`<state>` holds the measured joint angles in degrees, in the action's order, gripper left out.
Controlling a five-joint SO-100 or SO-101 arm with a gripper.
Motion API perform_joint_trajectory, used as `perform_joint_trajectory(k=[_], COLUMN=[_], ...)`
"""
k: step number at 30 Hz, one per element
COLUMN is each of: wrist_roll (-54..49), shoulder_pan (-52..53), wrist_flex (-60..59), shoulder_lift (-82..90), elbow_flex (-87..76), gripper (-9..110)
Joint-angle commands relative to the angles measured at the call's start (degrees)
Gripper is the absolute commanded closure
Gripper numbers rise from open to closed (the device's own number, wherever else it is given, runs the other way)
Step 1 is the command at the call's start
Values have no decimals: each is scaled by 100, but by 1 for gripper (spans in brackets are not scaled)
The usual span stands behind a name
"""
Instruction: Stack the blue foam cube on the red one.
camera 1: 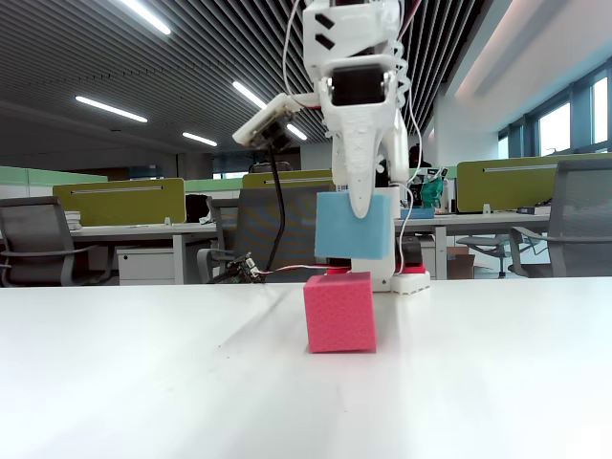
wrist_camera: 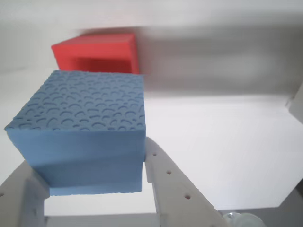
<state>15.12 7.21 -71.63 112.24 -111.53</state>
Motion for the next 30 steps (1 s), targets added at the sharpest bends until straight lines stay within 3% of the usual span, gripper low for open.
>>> perform_joint_trajectory(k=[1, 30], wrist_roll=[9, 26], shoulder_pan=[70, 316], wrist_flex=[79, 404], shoulder_lift=[-97, -519], elbow_flex=[308, -62], gripper=[84, 84])
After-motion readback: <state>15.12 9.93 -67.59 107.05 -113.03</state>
